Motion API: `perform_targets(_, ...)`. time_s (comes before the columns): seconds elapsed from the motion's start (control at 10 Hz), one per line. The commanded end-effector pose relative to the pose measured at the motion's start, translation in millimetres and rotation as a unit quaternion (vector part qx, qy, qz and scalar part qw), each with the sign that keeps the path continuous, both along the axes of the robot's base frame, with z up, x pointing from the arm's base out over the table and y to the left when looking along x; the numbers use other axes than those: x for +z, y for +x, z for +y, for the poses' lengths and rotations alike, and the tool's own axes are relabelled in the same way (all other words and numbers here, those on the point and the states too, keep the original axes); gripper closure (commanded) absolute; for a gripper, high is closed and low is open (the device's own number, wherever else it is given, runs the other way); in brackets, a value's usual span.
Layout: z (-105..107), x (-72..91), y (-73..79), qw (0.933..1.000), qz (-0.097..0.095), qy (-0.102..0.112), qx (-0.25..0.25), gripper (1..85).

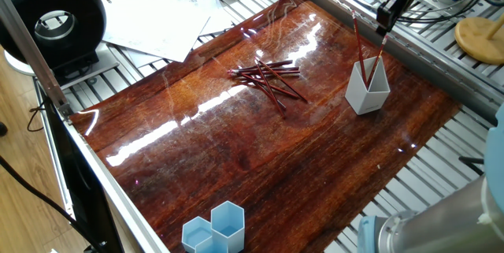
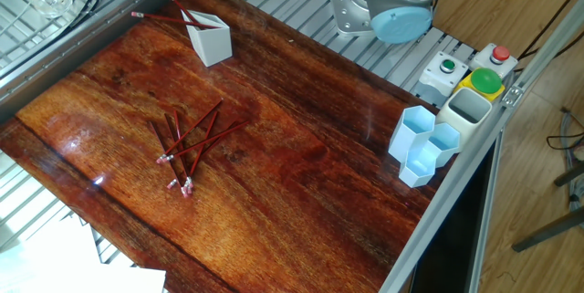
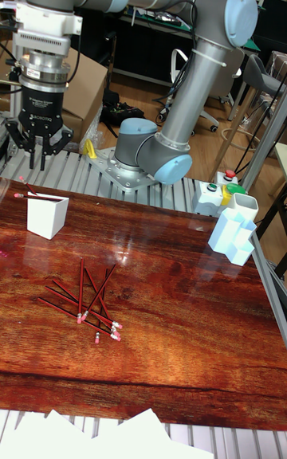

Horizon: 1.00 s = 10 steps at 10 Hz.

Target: Put the pen into the pen holder

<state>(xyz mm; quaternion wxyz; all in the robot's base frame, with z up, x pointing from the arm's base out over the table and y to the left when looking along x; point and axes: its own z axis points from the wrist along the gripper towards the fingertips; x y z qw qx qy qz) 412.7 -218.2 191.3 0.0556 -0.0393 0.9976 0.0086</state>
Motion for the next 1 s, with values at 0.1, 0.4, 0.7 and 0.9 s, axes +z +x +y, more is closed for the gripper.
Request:
perform_targets(0.1,4.6,2.5,7.7,0.9999,-0.014,0.009,-0.002,64.0)
perform_targets(0.4,2.7,2.3,6.6,0.9999,-0.012,0.006,-0.006,66.7)
perform_targets(0.7,4.9,3.5,9.1,0.9999,-0.012,0.004,-0.003,62.3)
perform_targets(0.9,21.5,16.8,25.9,0.9999,0.002,-0.002,-0.011,61.3)
